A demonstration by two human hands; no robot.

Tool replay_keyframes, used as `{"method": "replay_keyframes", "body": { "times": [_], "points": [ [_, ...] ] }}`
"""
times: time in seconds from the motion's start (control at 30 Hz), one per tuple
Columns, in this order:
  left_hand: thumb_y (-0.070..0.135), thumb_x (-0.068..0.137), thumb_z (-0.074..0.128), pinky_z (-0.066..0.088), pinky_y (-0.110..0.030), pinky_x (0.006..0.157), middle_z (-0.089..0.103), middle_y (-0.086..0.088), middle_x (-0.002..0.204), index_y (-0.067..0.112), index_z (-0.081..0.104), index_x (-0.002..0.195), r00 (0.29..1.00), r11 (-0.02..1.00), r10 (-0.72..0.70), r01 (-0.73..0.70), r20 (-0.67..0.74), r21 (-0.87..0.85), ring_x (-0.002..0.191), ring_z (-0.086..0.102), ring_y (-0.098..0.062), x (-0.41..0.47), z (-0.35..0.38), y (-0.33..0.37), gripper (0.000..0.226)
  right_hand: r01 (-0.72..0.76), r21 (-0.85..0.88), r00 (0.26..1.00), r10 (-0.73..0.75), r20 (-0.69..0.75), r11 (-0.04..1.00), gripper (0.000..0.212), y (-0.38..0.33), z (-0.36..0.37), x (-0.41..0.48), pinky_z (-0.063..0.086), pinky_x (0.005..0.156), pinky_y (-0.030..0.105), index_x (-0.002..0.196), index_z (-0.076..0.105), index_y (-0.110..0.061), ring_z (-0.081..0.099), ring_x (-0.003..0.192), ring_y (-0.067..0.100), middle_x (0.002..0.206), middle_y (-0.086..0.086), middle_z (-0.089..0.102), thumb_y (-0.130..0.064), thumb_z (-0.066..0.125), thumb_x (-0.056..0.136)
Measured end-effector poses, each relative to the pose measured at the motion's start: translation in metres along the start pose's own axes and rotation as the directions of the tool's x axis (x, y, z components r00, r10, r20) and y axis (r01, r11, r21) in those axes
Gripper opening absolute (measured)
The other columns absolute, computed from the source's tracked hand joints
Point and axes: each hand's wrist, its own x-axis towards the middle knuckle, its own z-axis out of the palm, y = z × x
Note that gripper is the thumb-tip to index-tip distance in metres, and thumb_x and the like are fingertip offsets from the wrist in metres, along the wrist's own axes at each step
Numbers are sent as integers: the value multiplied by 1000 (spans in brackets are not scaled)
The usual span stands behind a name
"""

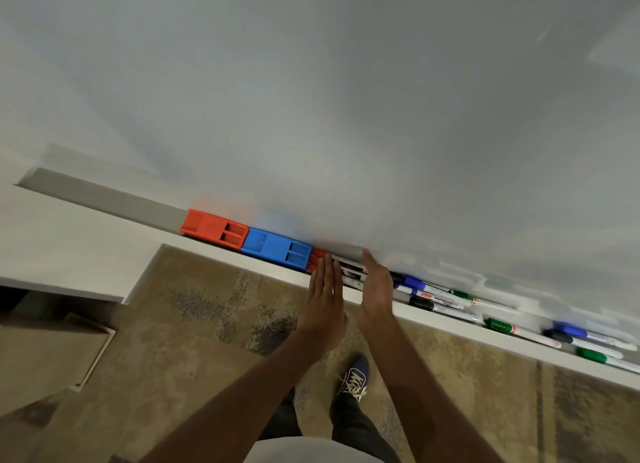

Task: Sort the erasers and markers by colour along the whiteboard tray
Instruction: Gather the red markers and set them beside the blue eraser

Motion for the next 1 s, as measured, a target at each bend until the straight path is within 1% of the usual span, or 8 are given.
{"method": "replay_keyframes", "body": {
  "times": [0.17,0.4,0.5,0.6,0.7,0.8,0.9,1.0],
  "points": [
    [36,97,47,-4,-47,123,-29,-24,156,-3,-23,148,1000,1000,-20,20,-12,-7,145,-27,-37,2,3,3,95,24,107,1000,-25,9,994,44,5,-10,-4,33,110,36,135,54,-16,48,125,17,137,-3,54,-30,61,94],
    [32,93,51,-8,-45,122,-33,-21,156,-1,-25,148,1000,999,-17,16,-22,-34,144,-31,-35,3,6,9,99,58,278,993,-83,78,959,42,12,-35,-5,35,108,28,144,45,-6,46,135,20,146,7,51,-18,44,103],
    [28,91,51,-7,-45,122,-31,-20,157,2,-24,149,1000,999,10,-10,-21,-35,143,-32,-33,1,7,10,98,155,200,981,-175,86,967,31,12,-54,-6,41,107,33,128,61,-7,57,122,22,126,7,65,-11,50,99],
    [28,92,49,-5,-45,123,-28,-18,158,3,-19,151,997,997,65,-66,-34,-30,145,-30,-31,0,8,13,93,381,-156,924,-373,81,911,21,11,-79,-7,53,92,33,110,71,-14,67,102,19,106,3,73,-9,60,93],
    [30,96,48,-5,-39,121,-24,-11,158,9,-8,154,987,988,125,-133,-98,-79,145,-28,-24,-2,6,19,83,539,-524,814,-568,123,659,19,11,-110,-2,55,79,23,109,71,-22,67,91,7,102,-7,72,-15,63,93],
    [27,98,49,3,-33,119,0,-8,164,12,15,155,975,975,129,-158,-180,-158,150,-8,-20,-2,4,31,67,575,-752,664,-721,200,321,20,3,-145,8,55,77,34,107,70,-16,64,94,20,103,2,70,-8,65,90],
    [23,98,54,22,-35,119,33,-7,156,13,39,146,975,947,77,-138,-210,-290,146,25,-23,3,-1,48,52,488,-871,518,-786,337,-53,27,-7,-181,25,53,76,41,104,71,-7,64,96,35,102,12,72,2,74,78],
    [16,94,60,42,-38,107,53,-10,135,8,54,133,968,908,47,-144,-246,-394,126,47,-23,12,-5,65,40,391,-869,465,-749,471,-303,39,-14,-203,41,50,78,44,110,70,-3,63,99,37,108,16,71,7,72,73]
  ]
}}
